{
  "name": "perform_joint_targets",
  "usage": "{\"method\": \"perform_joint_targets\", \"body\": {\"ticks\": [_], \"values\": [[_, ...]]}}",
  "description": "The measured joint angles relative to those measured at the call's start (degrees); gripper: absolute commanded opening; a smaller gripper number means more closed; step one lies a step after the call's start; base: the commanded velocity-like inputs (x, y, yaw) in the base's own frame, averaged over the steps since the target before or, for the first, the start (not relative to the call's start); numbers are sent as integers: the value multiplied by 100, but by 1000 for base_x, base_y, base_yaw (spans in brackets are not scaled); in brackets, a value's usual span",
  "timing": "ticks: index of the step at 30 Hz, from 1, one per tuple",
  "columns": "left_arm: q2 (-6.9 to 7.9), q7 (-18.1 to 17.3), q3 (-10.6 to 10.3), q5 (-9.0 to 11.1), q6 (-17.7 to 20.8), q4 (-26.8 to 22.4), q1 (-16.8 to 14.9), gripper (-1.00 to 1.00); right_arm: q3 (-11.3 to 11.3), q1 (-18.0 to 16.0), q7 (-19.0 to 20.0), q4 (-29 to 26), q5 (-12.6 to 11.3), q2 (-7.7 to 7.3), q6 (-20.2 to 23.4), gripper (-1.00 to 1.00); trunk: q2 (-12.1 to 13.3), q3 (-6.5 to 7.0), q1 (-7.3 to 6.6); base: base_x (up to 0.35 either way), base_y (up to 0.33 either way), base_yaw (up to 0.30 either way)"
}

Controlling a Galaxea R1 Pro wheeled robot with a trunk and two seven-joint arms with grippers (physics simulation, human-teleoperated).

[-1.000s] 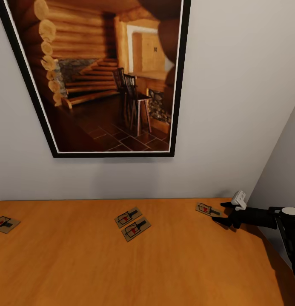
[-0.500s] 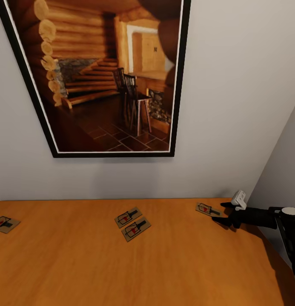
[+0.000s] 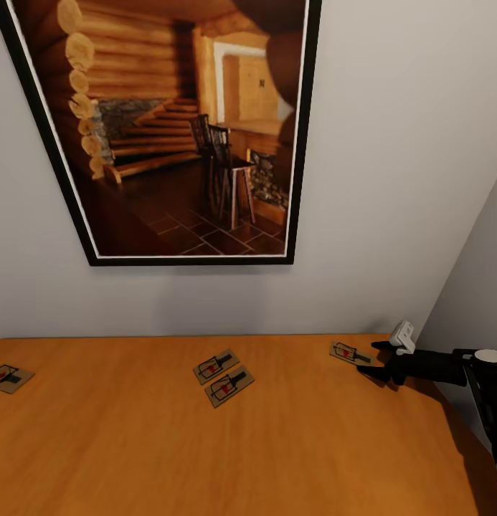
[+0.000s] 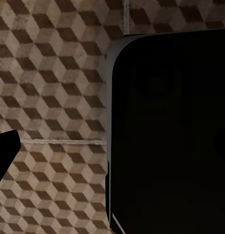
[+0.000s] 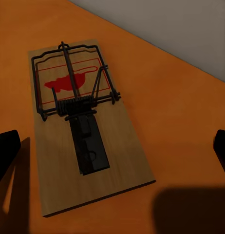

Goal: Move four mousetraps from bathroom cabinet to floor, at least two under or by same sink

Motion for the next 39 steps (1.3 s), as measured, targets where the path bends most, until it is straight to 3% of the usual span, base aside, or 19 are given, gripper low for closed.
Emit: {"method": "perform_joint_targets", "body": {"ticks": [36,37,39], "values": [[0,0,0,0,0,0,0,100,-1,2,18,28,2,1,-146,100,0,0,0,0,0,0],[0,0,0,0,0,0,0,100,0,2,20,19,11,2,-175,-100,0,0,0,0,0,0],[0,0,0,0,0,0,0,100,3,4,36,56,-38,1,-235,-100,0,0,0,0,0,0]]}}
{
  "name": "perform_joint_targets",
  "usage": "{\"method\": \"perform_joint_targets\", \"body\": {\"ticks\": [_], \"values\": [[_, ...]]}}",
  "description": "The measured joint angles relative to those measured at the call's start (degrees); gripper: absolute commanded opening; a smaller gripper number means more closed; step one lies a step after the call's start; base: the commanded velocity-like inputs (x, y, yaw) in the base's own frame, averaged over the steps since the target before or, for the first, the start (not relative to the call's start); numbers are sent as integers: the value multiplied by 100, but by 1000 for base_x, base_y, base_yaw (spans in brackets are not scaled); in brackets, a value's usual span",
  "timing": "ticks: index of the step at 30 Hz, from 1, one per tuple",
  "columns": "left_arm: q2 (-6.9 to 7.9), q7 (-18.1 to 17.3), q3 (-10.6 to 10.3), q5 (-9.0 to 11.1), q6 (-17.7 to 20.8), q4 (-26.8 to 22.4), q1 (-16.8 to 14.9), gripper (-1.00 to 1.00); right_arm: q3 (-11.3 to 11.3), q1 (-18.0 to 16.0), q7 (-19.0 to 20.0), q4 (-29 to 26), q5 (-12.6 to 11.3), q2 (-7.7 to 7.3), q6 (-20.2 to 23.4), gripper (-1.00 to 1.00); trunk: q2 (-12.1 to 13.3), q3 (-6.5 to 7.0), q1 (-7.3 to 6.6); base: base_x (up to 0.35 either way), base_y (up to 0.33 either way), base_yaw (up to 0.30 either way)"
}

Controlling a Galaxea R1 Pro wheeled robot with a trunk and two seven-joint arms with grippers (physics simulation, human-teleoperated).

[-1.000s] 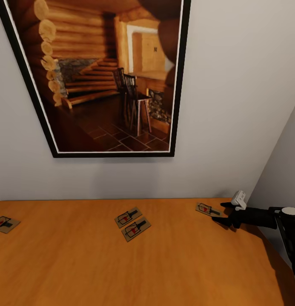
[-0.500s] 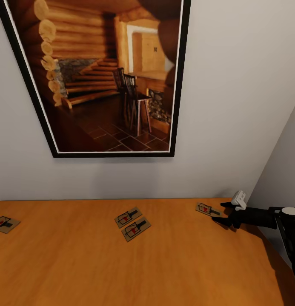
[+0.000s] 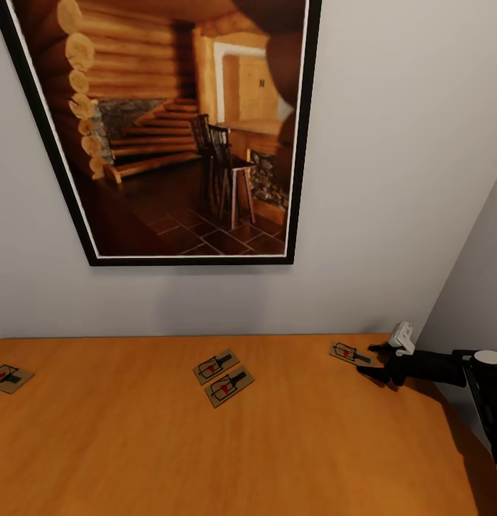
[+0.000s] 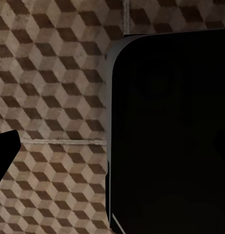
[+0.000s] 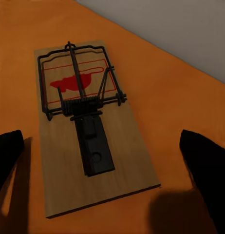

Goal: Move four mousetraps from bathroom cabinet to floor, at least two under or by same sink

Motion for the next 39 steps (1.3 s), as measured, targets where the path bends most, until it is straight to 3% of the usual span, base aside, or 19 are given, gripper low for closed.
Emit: {"method": "perform_joint_targets", "body": {"ticks": [26,27,28,39], "values": [[0,0,0,0,0,0,0,100,-7,-4,-28,-33,48,16,-110,-100,0,0,0,0,0,0],[0,2,-1,0,0,1,-1,100,-28,-3,335,-16,60,1,3,-100,1,0,0,0,0,0],[0,3,0,0,0,0,0,100,-35,-2,405,-15,58,-2,35,-100,0,0,0,0,0,0],[0,6,-1,0,0,1,-1,100,-46,2,583,-31,51,-17,233,-100,1,-1,1,0,0,0]]}}
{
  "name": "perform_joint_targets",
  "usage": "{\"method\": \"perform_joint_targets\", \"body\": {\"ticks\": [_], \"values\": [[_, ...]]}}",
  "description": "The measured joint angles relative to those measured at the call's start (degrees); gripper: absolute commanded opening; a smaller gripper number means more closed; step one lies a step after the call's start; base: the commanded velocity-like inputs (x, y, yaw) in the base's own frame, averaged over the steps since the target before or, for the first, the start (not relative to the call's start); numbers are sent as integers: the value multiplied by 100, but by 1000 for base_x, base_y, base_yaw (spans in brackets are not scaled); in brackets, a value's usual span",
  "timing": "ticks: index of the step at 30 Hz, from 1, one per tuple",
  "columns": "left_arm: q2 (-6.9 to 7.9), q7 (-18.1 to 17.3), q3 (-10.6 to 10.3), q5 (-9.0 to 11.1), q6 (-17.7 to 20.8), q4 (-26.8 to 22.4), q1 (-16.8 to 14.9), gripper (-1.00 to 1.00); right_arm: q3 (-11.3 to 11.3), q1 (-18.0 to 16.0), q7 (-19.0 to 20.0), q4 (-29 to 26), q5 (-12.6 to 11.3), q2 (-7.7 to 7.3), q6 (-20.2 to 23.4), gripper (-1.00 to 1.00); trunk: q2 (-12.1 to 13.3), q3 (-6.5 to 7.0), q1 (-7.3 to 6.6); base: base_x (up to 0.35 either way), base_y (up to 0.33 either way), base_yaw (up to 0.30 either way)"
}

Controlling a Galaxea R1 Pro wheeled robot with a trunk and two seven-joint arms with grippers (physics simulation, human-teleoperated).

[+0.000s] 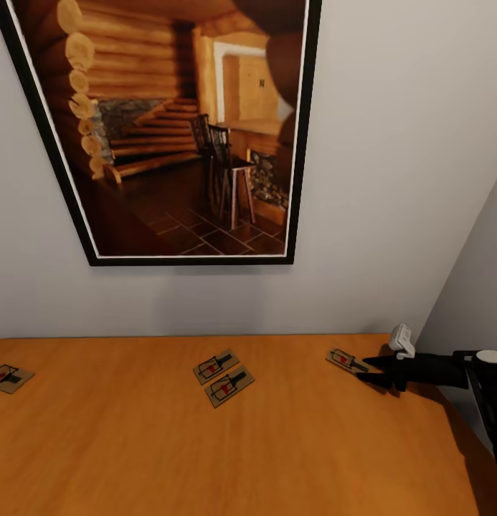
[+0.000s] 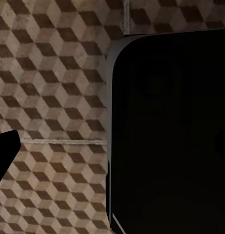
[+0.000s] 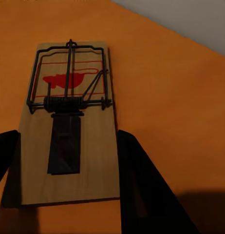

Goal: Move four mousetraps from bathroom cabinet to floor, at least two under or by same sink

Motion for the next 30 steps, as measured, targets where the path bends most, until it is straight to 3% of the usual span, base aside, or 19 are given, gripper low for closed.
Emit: {"method": "perform_joint_targets", "body": {"ticks": [22,30], "values": [[0,3,0,0,0,0,0,100,-26,1,199,-464,5,-27,504,-100,0,0,0,0,0,0],[0,-5,0,0,0,0,0,100,-57,3,220,-772,8,-27,944,-100,0,0,0,0,0,0]]}}
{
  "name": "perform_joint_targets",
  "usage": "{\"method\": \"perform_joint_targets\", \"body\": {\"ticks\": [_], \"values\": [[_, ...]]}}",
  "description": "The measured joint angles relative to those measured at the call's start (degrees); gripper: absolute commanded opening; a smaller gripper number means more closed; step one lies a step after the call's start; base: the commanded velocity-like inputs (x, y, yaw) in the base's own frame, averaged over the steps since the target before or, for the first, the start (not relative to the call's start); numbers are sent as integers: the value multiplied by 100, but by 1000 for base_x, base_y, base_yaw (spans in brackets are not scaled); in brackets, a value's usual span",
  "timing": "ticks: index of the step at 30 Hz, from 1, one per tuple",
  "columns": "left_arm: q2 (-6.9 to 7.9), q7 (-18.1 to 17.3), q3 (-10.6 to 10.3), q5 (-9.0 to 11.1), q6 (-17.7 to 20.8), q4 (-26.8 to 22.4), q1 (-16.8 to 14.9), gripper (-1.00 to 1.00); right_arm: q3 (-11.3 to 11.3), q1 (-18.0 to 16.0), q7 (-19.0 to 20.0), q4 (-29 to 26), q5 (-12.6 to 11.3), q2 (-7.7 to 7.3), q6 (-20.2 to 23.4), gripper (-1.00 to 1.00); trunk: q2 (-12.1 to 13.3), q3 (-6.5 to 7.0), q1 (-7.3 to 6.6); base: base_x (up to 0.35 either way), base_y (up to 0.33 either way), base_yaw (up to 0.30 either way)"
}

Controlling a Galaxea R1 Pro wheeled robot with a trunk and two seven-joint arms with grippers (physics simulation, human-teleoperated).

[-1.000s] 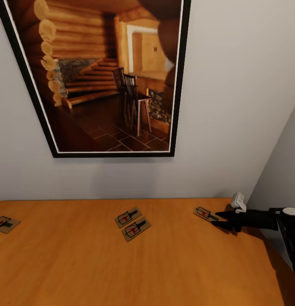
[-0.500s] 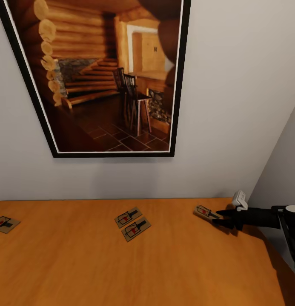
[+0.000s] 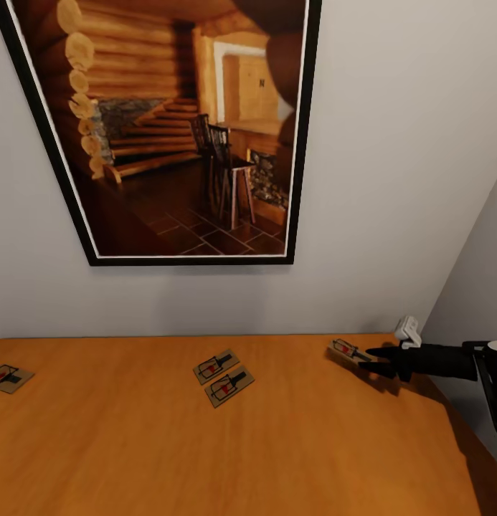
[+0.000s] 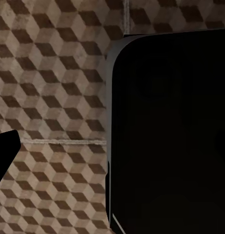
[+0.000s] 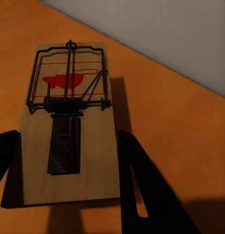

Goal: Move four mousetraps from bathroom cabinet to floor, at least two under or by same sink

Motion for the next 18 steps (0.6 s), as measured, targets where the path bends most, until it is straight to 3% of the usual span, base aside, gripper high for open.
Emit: {"method": "perform_joint_targets", "body": {"ticks": [7,18], "values": [[0,0,0,0,-1,0,0,100,3,0,-5,-36,8,0,48,-100,0,0,1,-57,14,0],[0,1,0,0,-1,0,0,100,3,2,-21,-38,7,8,55,-100,0,0,3,-242,135,0]]}}
